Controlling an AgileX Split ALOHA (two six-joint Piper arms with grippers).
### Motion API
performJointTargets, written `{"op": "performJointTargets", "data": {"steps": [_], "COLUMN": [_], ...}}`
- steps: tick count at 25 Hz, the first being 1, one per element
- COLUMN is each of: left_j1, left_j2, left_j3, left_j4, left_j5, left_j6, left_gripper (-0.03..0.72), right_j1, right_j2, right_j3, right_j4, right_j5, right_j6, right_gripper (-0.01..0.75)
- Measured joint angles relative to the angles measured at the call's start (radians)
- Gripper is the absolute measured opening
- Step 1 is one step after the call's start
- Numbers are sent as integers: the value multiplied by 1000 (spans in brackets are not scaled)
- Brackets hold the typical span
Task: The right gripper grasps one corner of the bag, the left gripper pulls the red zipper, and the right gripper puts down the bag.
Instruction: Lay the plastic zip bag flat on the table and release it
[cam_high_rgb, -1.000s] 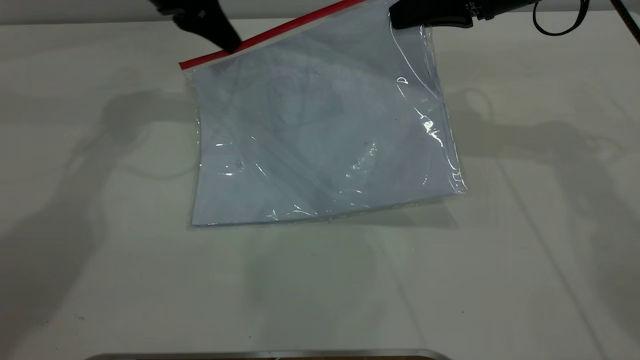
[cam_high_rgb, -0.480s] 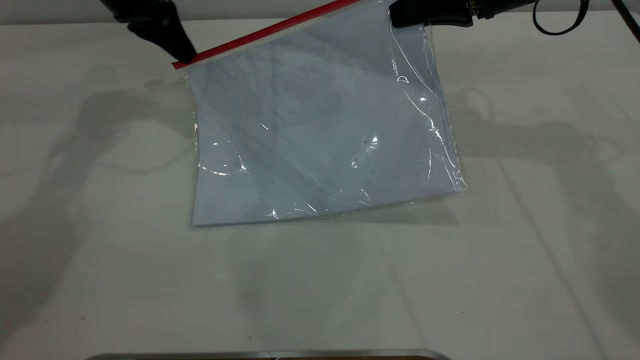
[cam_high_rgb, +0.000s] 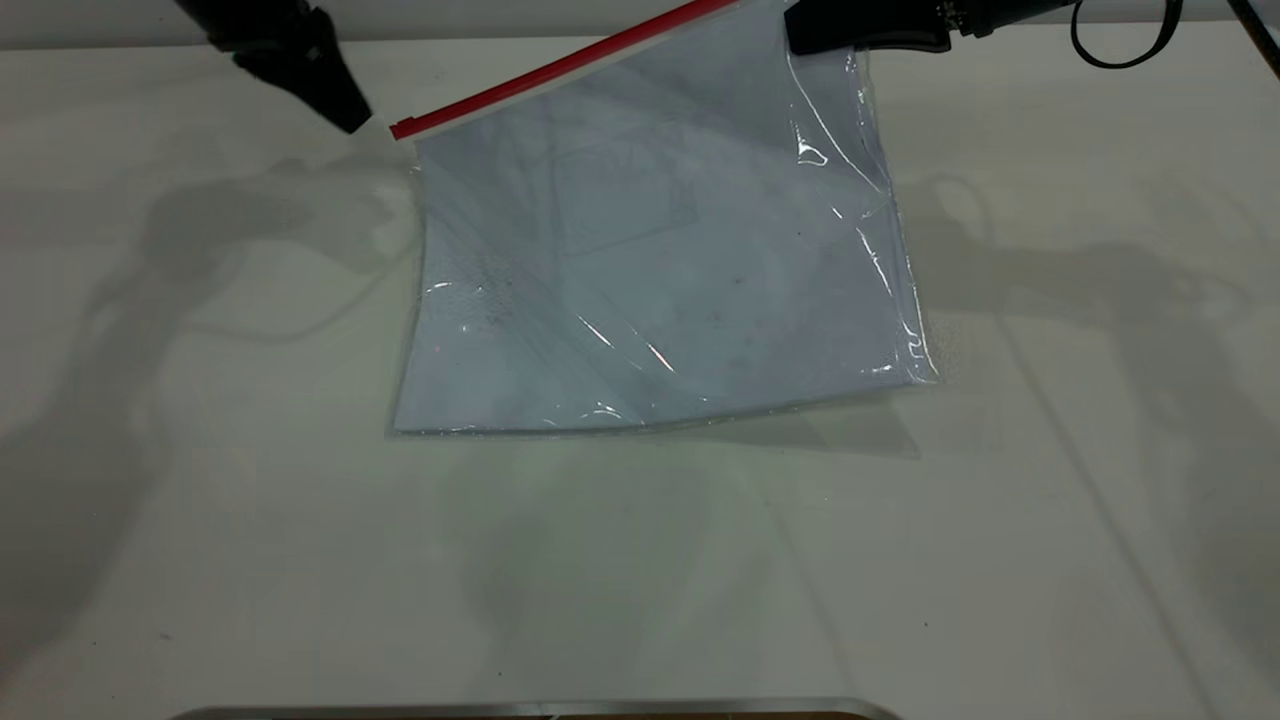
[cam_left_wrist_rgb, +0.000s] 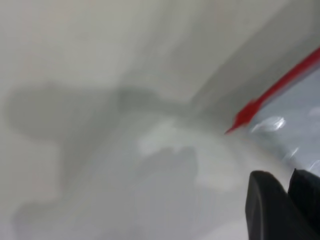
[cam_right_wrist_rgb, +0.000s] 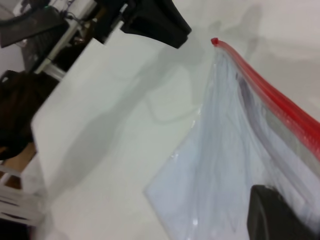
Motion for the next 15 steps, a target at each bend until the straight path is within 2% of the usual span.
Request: {"op": "performJointTargets", "data": {"steps": [4, 7, 9, 11, 13, 15], "left_j1": [0, 0, 0, 0, 0, 0], "left_j2": [-41, -105, -149, -190, -219, -249], "left_j3": [0, 0, 0, 0, 0, 0], "left_j4": [-119, -196, -239, -281, -322, -356], "left_j5": [-1, 13, 39, 73, 120, 165], "left_j6": [0, 0, 0, 1, 1, 1], "left_gripper": [242, 297, 311, 316, 316, 318], "right_j1": [0, 0, 0, 0, 0, -3], "right_j2": [0, -1, -2, -4, -6, -16], "right_j3": [0, 0, 0, 0, 0, 0], "right_j4": [-47, -148, -233, -338, -463, -625], "right_j5": [-118, -212, -276, -389, -521, -597], "right_j6": [8, 56, 92, 162, 276, 413], "right_gripper": [75, 188, 299, 376, 408, 418]}}
